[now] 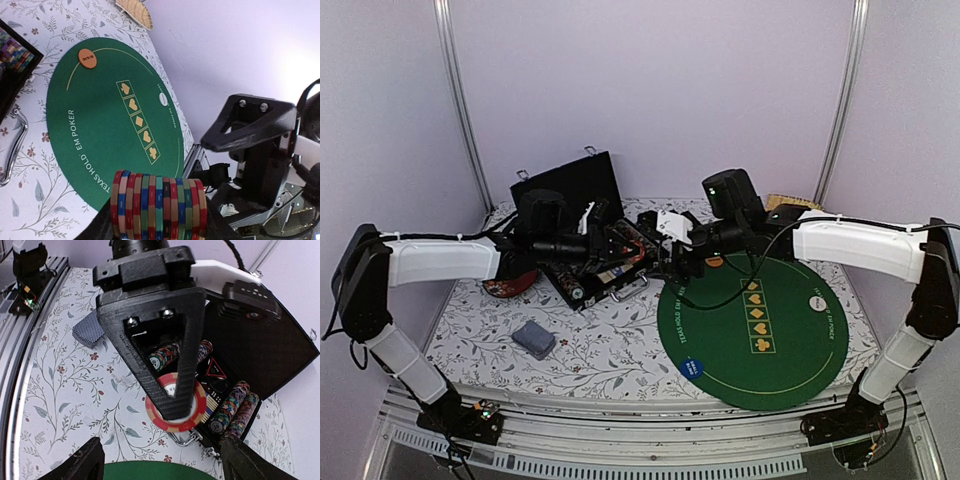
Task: Distribute texas hold em gaming equipment
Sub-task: Pass from the left arm to the right
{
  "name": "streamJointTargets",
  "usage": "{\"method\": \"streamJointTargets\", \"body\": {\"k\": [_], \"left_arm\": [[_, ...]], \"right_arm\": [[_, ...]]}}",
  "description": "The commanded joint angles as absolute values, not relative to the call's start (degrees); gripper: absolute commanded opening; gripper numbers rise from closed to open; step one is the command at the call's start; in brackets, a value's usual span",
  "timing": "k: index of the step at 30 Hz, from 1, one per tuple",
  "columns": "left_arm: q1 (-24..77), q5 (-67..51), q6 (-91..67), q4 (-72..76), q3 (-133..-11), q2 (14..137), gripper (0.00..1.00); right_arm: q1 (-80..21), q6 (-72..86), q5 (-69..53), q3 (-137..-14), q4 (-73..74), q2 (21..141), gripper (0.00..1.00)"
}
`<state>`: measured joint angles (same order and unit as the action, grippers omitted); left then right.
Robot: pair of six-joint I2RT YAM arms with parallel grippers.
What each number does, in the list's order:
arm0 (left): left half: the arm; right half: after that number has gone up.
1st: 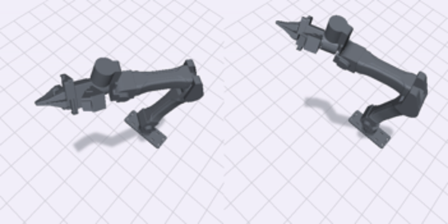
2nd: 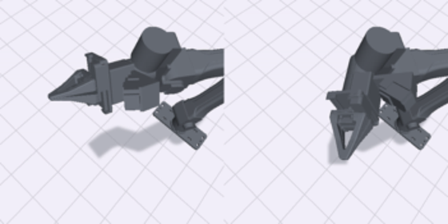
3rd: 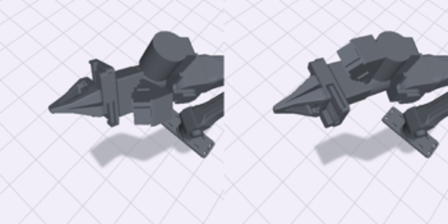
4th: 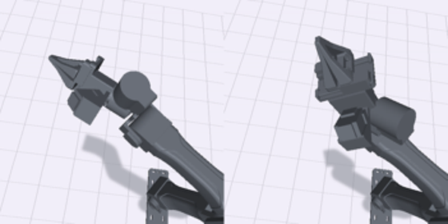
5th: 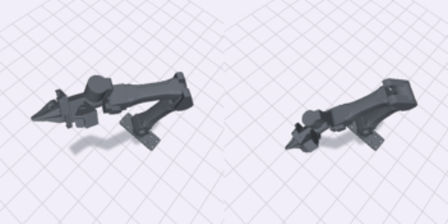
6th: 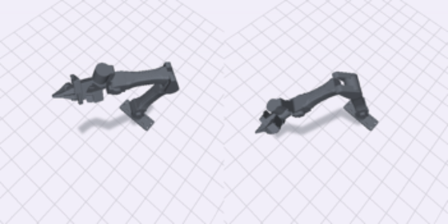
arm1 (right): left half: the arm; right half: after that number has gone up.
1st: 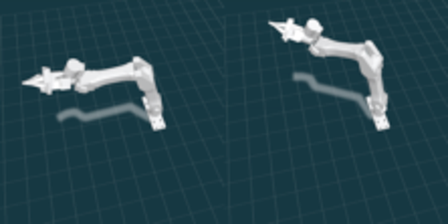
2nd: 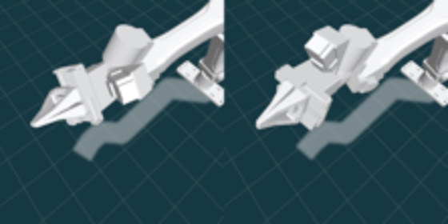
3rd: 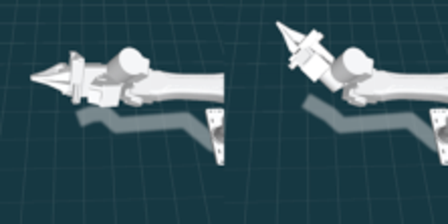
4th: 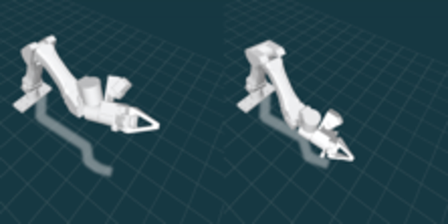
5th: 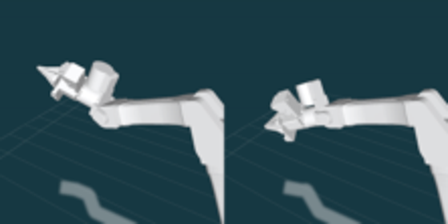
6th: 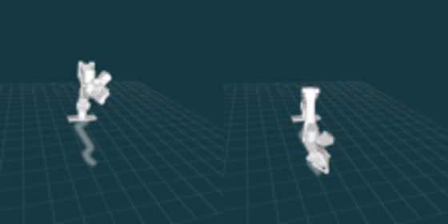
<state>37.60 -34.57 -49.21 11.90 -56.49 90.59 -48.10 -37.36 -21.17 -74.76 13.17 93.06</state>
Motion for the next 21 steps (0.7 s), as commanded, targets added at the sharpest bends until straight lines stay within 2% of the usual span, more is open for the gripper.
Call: {"method": "streamJointTargets", "body": {"k": [1,5,11,16,18,20,21], "left_arm": [[37.42,-37.97,-52.56,19.88,-55.57,91.93,0.0],[37.35,-38.59,-53.49,21.55,-54.9,92.5,0.0],[36.88,-39.28,-54.19,23.23,-54.06,92.73,0.0],[36.56,-39.5,-54.79,24.35,-53.28,92.7,0.0],[36.56,-39.69,-55.05,24.96,-53.03,92.87,0.0],[36.48,-39.81,-55.28,25.32,-52.92,93.03,0.0],[36.43,-39.83,-55.36,25.38,-52.84,93.07,0.0]], "right_arm": [[-48.28,-45.28,-22.44,-78.22,8.45,97.84,0.8],[-48.22,-46.66,-19.78,-79.94,5.9,101.03,0.72],[-48.21,-47.66,-19.62,-81.37,5.02,104.1,0.7],[-48.25,-50.77,-23.15,-81.76,6.54,105.21,0.79],[-48.23,-52.0,-23.93,-82.26,6.62,105.82,0.8],[-48.24,-52.28,-23.49,-83.28,6.93,106.59,0.72],[-48.25,-52.25,-23.03,-83.66,6.94,106.89,0.64]]}}
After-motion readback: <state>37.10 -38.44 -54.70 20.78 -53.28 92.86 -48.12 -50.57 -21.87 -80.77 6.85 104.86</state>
